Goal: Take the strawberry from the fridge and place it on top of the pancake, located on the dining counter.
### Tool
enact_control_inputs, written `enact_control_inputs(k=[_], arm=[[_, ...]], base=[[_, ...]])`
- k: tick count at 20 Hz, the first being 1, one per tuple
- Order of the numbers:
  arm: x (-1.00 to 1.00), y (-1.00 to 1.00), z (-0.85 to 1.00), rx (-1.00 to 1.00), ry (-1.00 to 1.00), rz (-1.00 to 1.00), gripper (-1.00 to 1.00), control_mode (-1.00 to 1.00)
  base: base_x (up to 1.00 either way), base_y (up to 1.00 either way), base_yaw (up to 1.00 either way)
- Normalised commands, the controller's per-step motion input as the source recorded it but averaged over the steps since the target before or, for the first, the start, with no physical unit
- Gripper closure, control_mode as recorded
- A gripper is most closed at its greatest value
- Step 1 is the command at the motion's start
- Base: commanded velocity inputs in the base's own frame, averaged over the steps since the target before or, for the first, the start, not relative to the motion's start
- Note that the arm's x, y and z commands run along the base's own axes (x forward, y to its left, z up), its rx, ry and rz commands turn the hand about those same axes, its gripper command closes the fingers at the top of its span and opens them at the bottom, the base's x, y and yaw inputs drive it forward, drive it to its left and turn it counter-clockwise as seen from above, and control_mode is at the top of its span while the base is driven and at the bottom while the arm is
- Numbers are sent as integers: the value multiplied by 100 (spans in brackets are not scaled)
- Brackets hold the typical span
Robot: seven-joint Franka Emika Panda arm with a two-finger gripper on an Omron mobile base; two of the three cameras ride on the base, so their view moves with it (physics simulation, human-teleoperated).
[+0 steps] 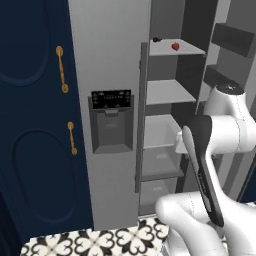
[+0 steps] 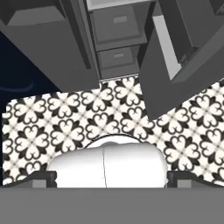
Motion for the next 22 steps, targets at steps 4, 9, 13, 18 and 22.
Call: enact_control_inputs(k=[4, 9, 13, 18, 22], arm=[[0, 0, 0, 0, 0, 0, -100, -100], [0, 0, 0, 0, 0, 0, -100, -100], [0, 0, 0, 0, 0, -2, -100, 100], [0, 0, 0, 0, 0, 0, -100, 100], [0, 0, 0, 0, 0, 0, -100, 100]], base=[[0, 0, 0], [0, 0, 0], [3, 16, -27], [28, 41, -39], [76, 38, -15]])
